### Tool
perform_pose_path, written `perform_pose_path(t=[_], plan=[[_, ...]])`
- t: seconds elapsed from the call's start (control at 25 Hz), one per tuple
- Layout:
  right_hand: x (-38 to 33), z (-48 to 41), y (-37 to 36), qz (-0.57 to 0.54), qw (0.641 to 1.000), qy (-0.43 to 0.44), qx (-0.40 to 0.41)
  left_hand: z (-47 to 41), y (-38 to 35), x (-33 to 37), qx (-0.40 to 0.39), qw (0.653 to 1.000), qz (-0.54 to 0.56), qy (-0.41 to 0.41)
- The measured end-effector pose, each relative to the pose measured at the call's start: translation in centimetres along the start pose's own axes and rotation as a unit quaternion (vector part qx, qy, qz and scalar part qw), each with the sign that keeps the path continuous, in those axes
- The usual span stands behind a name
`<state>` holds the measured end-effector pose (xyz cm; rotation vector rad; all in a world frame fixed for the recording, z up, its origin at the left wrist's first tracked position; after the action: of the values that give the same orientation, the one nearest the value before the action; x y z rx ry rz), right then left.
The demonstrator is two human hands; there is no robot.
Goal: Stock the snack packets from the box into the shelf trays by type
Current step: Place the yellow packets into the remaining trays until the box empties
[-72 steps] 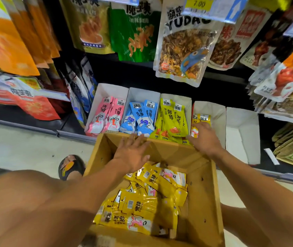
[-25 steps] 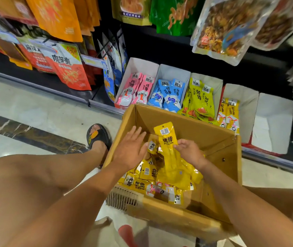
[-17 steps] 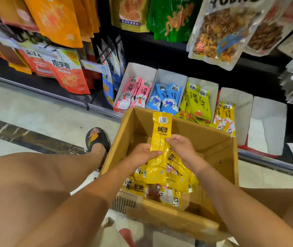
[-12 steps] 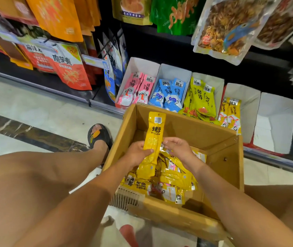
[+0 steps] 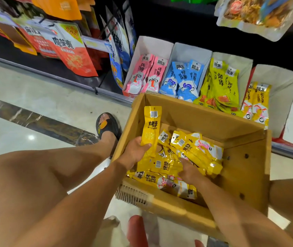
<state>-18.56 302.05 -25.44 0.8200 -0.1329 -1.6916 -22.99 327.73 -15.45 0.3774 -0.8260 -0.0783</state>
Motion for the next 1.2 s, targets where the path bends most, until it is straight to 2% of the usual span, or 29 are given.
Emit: perform_pose_path(t=[0.12, 0.32, 0.52, 0.64, 0.84, 1.2], plan=[[0.2, -0.6, -0.9, 0.042, 0.999, 0.006, 0.007, -0.2, -0.1, -0.5, -0.008, 1.0, -0.003, 0.013], [0.4, -0.5, -0.2, 0.108, 0.992, -0.012, 0.07, -0.4, -0.3, -1.0, -0.015, 0.999, 0.013, 0.024], [1.5, 0.5, 1.7, -0.009, 0.993, -0.054, 0.104, 0.0, -0.1, -0.7, -0.005, 1.0, 0.013, 0.02], [1.4, 1.0, 4.0, -0.103, 0.982, -0.068, 0.143, 0.5, -0.1, 0.4, -0.005, 1.0, 0.022, 0.013], [-2.2, 4.6, 9.5, -0.17, 0.961, -0.057, 0.21, 2.5, 0.4, 3.8, -0.01, 0.999, 0.049, -0.015], [-9.6, 13.2, 23.6, -0.287, 0.912, 0.069, 0.285, 6.0, 3.4, 15.9, 0.018, 0.993, 0.046, -0.106]])
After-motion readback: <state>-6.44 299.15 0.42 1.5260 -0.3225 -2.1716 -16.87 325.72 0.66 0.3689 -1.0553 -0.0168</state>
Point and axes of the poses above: each hand's wrist, its own z-axis away from the middle knuckle, its own y-axis out of the back of the hand, x = y × z, the point moved 4 cm from there along -z, towards the middle knuckle, and after that the axes turned 9 degrees about -z, right-handed, at the moved point
